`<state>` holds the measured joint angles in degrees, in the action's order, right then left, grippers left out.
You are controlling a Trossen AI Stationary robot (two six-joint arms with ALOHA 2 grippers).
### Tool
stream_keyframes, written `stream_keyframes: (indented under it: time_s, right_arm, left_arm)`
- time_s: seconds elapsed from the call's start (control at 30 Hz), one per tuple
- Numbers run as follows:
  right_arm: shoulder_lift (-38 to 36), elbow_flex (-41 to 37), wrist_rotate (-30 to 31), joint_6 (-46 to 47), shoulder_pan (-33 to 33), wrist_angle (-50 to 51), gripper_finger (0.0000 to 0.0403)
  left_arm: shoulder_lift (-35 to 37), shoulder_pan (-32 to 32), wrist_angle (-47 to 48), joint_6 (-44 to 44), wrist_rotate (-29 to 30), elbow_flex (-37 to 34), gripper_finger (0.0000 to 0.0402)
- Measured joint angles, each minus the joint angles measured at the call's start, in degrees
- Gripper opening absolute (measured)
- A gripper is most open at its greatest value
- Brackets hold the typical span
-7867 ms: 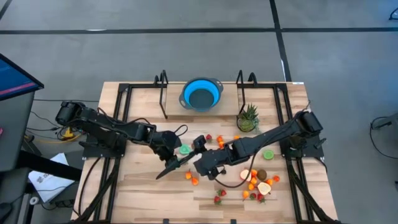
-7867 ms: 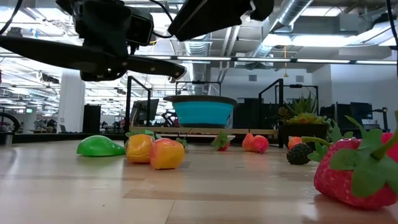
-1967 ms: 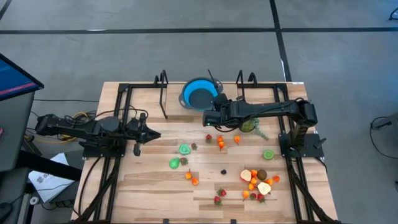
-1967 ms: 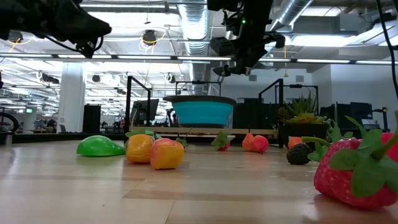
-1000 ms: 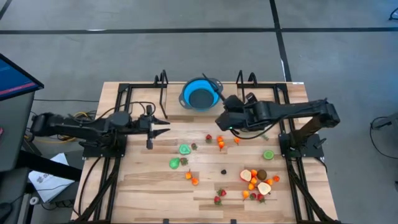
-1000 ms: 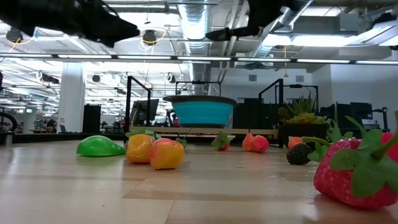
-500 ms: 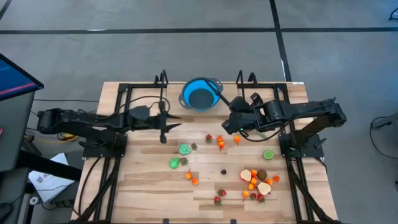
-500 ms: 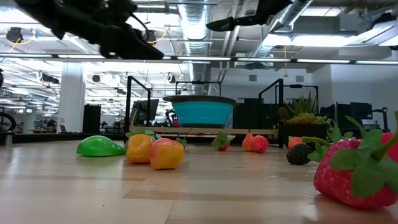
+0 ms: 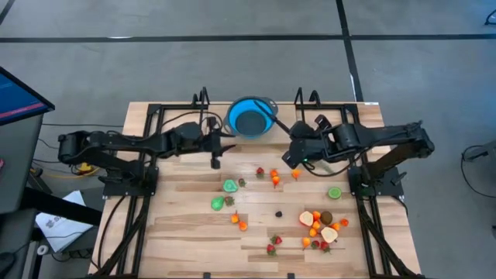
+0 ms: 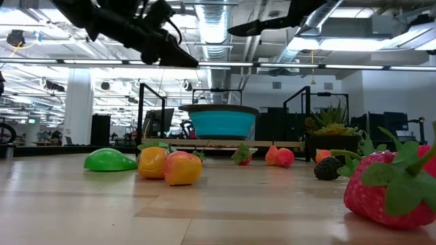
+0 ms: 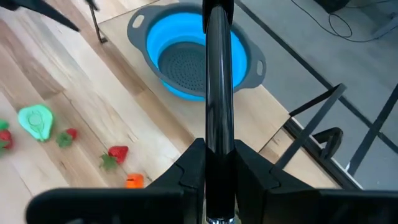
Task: Pick & Place Fruit
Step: Put the knife on the shelf
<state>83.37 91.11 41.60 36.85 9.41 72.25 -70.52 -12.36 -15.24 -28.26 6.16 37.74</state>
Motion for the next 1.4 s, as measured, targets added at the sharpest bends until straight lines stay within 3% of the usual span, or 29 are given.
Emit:
stream_keyframes:
  time_s: [0.3,0.73,1.0,1.4]
  right_arm:
    - [-6.4,0.0,-0.4,-3.0,0.1,0.7,0.0048]
    - [-12.0,0.0,-0.3,-3.9,0.8,0.9,0.0048]
    - [-11.9,0.0,-0.7,-3.7,0.8,2.3,0.0048]
    - [-11.8,0.0,-0.9,-2.9,1.9,2.1,0.0048]
  left_arm:
    - [-3.0,-2.3,-0.3,-3.9,-0.6,0.7,0.0204]
    - [-12.1,-3.9,3.7,-4.2,-3.3,10.9,0.0183]
    - [-16.5,-4.1,4.3,-4.1,-3.6,11.4,0.0181]
    - [-17.3,-6.2,6.7,-4.1,-5.6,11.4,0.0182]
